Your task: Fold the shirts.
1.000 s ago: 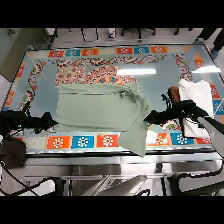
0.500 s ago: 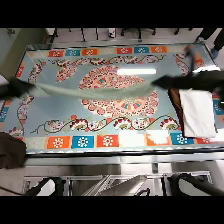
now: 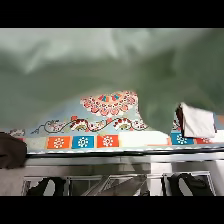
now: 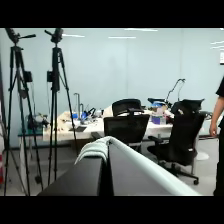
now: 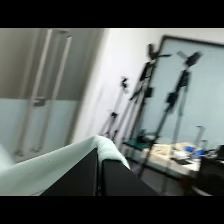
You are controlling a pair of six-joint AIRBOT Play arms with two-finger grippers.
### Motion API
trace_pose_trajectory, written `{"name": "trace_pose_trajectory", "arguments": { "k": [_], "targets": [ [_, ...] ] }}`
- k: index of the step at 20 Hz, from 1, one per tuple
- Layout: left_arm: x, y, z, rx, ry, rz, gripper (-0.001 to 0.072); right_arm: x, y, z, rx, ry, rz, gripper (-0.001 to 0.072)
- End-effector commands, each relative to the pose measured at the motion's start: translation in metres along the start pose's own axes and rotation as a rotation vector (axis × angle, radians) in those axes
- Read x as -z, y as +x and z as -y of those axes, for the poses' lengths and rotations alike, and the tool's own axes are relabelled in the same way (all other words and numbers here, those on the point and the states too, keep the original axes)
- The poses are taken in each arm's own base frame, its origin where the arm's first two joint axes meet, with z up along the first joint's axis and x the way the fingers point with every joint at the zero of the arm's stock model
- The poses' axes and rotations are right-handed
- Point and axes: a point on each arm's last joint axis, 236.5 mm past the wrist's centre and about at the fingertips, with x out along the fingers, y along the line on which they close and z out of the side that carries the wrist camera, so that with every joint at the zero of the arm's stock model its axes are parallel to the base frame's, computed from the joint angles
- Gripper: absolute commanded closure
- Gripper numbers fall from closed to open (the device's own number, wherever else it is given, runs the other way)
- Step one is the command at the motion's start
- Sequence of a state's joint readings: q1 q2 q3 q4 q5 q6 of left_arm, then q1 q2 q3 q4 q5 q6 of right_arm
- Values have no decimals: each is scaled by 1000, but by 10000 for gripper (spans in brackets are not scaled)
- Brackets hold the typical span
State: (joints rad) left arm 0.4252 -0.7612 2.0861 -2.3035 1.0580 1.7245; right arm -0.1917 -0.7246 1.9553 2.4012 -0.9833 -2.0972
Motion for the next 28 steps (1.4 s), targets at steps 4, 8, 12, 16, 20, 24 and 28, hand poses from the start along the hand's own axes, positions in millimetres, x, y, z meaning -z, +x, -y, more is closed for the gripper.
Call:
{"name": "trace_pose_trajectory", "arguments": {
  "k": [4,8,12,16,20,24,28],
  "targets": [
    [172,62,-52,21,-232,-416,694,152,52,45,-9,203,-421,693],
    [355,112,-59,105,-371,-809,694,351,80,53,-63,525,-762,693],
    [548,115,-71,94,-517,-1169,693,546,59,45,55,747,-997,693],
    [688,99,-87,44,-637,-1400,693,679,31,31,140,892,-1178,693],
    [738,130,-104,30,-655,-1403,693,735,46,53,248,939,-1141,694],
    [733,167,-115,28,-662,-1351,694,726,81,80,244,882,-1067,694],
    [719,158,-129,-15,-524,-1451,693,708,86,90,188,832,-1094,694]
  ]
}}
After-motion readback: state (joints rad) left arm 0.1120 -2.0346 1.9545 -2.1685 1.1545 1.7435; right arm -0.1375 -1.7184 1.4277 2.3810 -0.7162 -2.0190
